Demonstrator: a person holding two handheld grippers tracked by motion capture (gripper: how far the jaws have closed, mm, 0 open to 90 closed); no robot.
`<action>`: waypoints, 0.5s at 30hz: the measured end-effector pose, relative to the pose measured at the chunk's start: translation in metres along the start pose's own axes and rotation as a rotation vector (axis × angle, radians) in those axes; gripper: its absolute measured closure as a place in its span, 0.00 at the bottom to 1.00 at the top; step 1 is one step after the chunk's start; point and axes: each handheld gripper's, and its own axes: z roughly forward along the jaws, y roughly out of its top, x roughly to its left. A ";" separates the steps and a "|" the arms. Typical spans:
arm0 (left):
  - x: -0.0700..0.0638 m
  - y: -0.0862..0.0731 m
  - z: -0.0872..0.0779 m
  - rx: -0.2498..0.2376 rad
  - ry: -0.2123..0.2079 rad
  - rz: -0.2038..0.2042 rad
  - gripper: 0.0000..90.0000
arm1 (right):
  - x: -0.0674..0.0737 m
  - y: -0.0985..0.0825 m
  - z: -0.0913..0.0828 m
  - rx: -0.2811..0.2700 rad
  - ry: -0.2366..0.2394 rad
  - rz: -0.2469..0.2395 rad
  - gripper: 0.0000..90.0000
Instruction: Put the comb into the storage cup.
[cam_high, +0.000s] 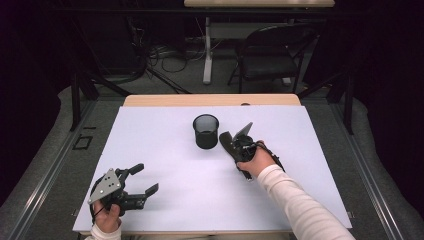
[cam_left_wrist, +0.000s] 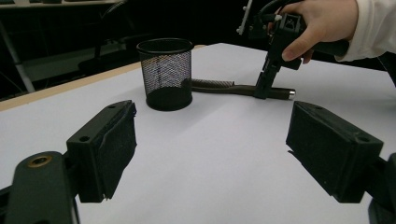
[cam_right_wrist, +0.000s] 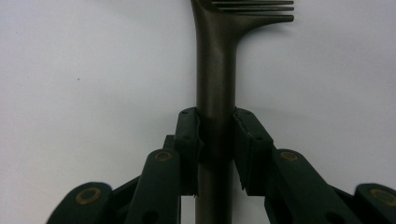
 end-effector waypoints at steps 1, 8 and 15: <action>0.000 0.000 0.000 0.000 0.000 -0.001 0.18 | 0.000 0.000 0.000 0.000 -0.001 0.000 0.81; 0.000 0.000 0.000 0.003 0.001 0.001 0.18 | 0.001 0.000 0.000 0.001 -0.006 0.002 0.81; 0.000 0.000 0.000 0.003 0.002 0.000 0.18 | 0.001 -0.001 0.000 -0.012 0.007 0.011 0.81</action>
